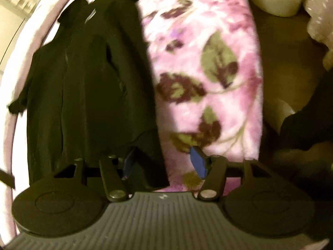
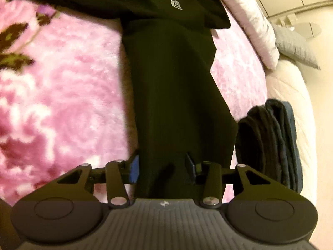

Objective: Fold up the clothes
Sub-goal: 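Pull the jacket body straight with the right gripper while the left gripper holds the hem, then open both grippers and lift them off the black jacket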

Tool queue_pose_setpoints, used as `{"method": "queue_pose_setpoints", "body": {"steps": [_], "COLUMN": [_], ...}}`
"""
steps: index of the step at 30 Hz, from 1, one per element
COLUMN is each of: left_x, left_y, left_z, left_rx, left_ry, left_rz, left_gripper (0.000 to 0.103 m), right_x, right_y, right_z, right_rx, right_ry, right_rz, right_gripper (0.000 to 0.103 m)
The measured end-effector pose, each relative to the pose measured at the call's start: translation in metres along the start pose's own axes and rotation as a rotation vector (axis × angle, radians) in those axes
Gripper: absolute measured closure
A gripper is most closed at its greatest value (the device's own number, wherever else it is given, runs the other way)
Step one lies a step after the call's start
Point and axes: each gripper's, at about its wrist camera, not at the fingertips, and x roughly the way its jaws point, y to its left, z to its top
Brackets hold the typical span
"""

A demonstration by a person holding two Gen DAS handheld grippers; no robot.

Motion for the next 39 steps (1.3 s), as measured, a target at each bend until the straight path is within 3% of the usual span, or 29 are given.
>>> {"method": "queue_pose_setpoints", "body": {"steps": [2,3,4,6,10,14,20,23,24,27,29,33,36,39], "left_x": [0.002,0.0,-0.002,-0.007,-0.022,-0.021,-0.006,-0.009,-0.012,-0.024,-0.036,-0.046,-0.041,-0.031], "left_y": [0.003,0.005,0.01,0.019,0.024,0.031,0.026,0.031,0.033,0.039,0.049,0.089,0.14,0.193], "left_z": [0.002,0.002,0.002,-0.001,-0.007,-0.014,-0.014,-0.014,-0.018,-0.03,-0.04,-0.061,-0.089,-0.122], "left_rx": [-0.028,-0.036,-0.053,-0.089,-0.055,-0.061,-0.021,-0.063,-0.083,-0.137,-0.196,-0.362,-0.534,-0.673], "left_ry": [0.011,0.015,0.017,0.02,0.005,0.043,0.101,0.14,0.15,0.186,0.201,0.21,0.202,0.167], "left_rz": [-0.015,-0.002,0.009,0.017,-0.002,-0.03,-0.066,-0.09,-0.098,-0.106,-0.093,-0.009,0.055,0.102], "left_gripper": [0.072,0.093,0.1,0.1,0.101,0.101,0.099,0.09,0.089,0.088,0.086,0.073,0.067,0.057], "right_x": [0.0,0.001,0.001,-0.001,-0.02,-0.046,-0.046,-0.042,-0.041,-0.055,-0.069,-0.091,-0.099,-0.108], "right_y": [0.002,0.001,-0.002,-0.007,-0.021,-0.018,-0.002,-0.01,-0.013,-0.019,-0.021,-0.016,-0.009,-0.002], "right_z": [-0.006,-0.009,-0.013,-0.019,-0.028,-0.04,-0.042,-0.038,-0.037,-0.028,-0.02,0.013,0.056,0.104], "right_rx": [-0.007,0.004,0.023,0.063,0.15,0.15,0.158,0.186,0.196,0.236,0.259,0.297,0.263,0.241], "right_ry": [0.0,-0.002,-0.001,0.001,-0.009,-0.02,0.01,0.036,0.044,0.034,0.014,-0.041,-0.087,-0.123], "right_rz": [0.01,0.021,0.036,0.068,0.167,0.21,0.275,0.31,0.324,0.368,0.399,0.484,0.534,0.562], "right_gripper": [0.074,0.083,0.101,0.103,0.103,0.103,0.103,0.101,0.099,0.078,0.076,0.074,0.063,0.062]}}
